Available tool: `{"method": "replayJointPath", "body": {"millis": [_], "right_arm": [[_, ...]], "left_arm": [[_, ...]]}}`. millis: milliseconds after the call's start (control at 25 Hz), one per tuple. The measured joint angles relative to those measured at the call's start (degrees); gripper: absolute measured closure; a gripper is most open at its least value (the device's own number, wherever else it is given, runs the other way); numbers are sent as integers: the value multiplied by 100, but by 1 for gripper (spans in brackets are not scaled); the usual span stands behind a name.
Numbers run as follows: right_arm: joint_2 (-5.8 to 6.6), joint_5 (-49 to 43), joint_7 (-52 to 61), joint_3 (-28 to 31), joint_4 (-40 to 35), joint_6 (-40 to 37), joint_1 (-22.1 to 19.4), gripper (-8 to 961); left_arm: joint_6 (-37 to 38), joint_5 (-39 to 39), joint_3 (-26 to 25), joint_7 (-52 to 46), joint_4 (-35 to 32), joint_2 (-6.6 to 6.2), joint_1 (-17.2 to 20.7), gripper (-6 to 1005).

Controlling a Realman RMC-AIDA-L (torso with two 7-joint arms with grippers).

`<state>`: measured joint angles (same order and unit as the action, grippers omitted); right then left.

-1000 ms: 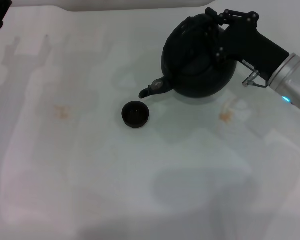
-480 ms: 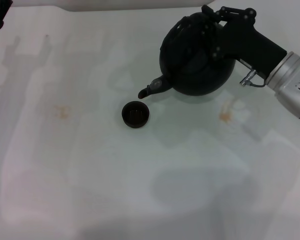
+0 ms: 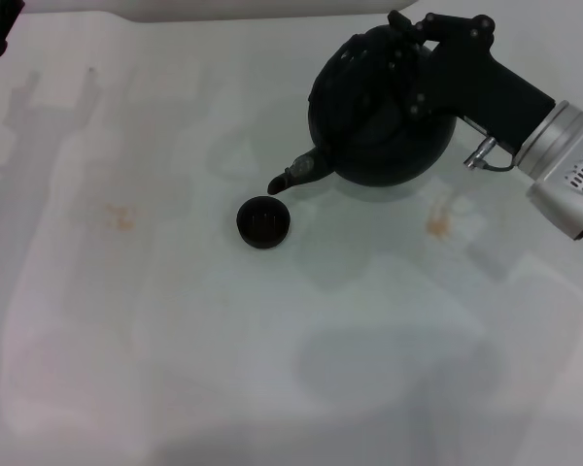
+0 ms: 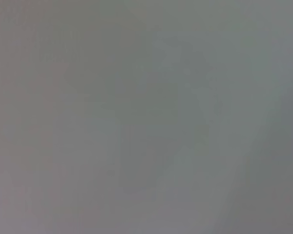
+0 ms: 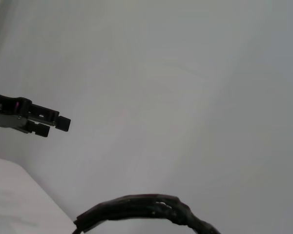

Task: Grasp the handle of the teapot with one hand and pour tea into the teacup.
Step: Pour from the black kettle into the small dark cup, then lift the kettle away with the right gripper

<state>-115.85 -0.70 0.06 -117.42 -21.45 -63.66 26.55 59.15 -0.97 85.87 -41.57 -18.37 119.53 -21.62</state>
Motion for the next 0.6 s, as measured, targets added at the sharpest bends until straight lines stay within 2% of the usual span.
{"method": "replayJointPath", "body": {"millis": [600], "right_arm": [[-8,25,-488,-68,-81,0,-27,817]], "left_arm": [[0,0,0,0,-1,0,-9,123]]}}
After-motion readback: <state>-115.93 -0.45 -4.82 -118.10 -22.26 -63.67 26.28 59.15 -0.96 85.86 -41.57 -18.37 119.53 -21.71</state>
